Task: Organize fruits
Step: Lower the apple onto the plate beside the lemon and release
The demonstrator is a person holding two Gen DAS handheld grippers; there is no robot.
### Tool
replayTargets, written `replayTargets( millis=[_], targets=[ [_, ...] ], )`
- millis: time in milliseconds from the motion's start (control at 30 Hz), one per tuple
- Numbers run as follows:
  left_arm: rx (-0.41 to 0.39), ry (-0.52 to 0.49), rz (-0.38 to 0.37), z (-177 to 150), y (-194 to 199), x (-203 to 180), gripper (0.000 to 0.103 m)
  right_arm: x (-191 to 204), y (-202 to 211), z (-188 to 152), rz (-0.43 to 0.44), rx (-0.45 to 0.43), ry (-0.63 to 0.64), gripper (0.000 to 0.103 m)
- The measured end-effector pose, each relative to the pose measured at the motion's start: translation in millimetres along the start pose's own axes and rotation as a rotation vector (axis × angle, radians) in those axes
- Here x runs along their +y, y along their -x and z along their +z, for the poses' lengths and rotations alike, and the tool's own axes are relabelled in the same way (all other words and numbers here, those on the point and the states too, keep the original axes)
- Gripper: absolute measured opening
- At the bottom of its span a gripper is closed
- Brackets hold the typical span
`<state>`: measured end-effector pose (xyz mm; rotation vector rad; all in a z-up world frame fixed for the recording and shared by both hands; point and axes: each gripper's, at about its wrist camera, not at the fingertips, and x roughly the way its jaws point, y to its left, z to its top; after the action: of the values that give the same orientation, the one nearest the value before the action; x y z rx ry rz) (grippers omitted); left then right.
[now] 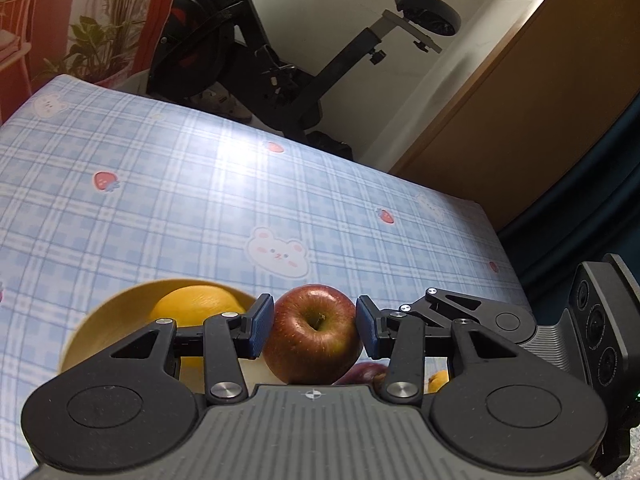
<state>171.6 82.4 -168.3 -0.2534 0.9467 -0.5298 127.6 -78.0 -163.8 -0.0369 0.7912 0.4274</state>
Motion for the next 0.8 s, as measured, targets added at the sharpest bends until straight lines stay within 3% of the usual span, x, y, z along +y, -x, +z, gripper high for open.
replayTargets(
  millis=[367, 667, 800],
  targets=[
    [-0.005, 0.011, 0.016, -17.3, 27.3, 11.1, 0.048, 30.0, -1.2, 1.6, 0.045, 0.023, 0.026, 0.067],
    [-0.009, 0.049, 0.061, -30.3, 52.7, 49.1, 0.048, 64.8, -31.6, 8.6, 0.102, 0.036, 0.027, 0.067],
    [-0.021, 0.064, 0.077, -29.2, 55.4, 64.6, 0.048, 77.5, -48.7, 8.6, 0.081, 0.021, 0.031, 0.067]
  ],
)
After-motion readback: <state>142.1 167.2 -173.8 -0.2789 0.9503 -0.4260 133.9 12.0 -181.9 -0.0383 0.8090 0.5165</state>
